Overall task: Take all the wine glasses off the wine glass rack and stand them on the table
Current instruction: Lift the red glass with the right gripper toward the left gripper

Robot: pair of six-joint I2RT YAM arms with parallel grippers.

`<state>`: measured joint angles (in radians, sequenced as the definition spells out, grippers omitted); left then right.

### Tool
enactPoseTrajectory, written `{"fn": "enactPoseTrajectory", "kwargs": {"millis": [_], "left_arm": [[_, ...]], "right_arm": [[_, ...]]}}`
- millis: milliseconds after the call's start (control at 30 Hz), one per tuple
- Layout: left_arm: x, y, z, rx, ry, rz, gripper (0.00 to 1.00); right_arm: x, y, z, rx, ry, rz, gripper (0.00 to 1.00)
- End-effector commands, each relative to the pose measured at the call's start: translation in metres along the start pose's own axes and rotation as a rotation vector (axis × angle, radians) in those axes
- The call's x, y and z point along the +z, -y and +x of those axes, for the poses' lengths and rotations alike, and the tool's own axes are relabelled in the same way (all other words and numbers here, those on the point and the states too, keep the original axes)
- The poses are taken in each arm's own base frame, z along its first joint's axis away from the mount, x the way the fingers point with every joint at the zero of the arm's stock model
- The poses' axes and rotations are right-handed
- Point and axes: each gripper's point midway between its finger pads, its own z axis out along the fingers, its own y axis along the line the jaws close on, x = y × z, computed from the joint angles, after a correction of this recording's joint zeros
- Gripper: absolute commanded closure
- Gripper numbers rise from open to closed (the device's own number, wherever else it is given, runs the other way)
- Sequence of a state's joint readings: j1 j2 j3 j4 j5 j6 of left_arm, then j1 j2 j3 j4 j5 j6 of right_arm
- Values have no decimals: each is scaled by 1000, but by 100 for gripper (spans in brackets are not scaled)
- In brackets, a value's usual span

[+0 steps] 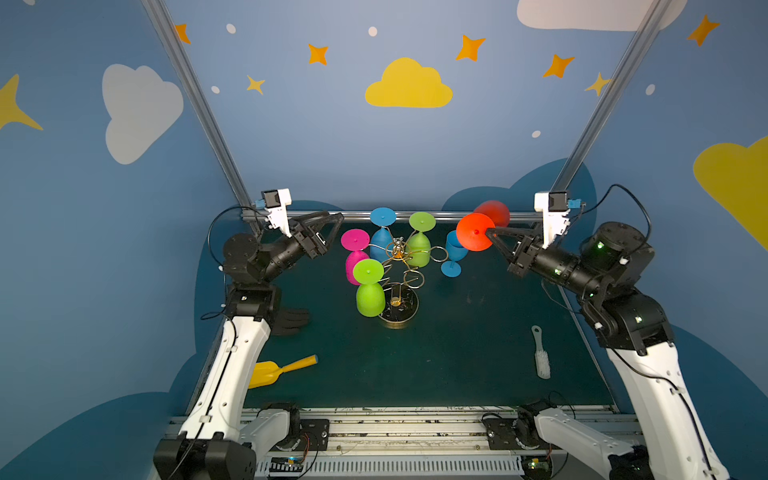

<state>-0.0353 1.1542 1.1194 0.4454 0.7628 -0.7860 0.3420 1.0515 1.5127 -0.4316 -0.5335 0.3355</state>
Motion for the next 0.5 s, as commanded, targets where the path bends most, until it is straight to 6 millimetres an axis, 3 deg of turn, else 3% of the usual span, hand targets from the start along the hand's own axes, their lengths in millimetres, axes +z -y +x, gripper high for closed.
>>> {"fn": "enactPoseTrajectory", "kwargs": {"millis": [0,167,467], "left_arm": [[14,49,6,50,-97,236,18],[40,72,27,77,-196,353,21],[65,95,46,106,-249,472,21]], "right_arm": [[5,-24,-23,-72,51,-122,100],[25,-39,-22,-97,16,-205,100],[52,-63,-15,-106,-37,-312,100]]}}
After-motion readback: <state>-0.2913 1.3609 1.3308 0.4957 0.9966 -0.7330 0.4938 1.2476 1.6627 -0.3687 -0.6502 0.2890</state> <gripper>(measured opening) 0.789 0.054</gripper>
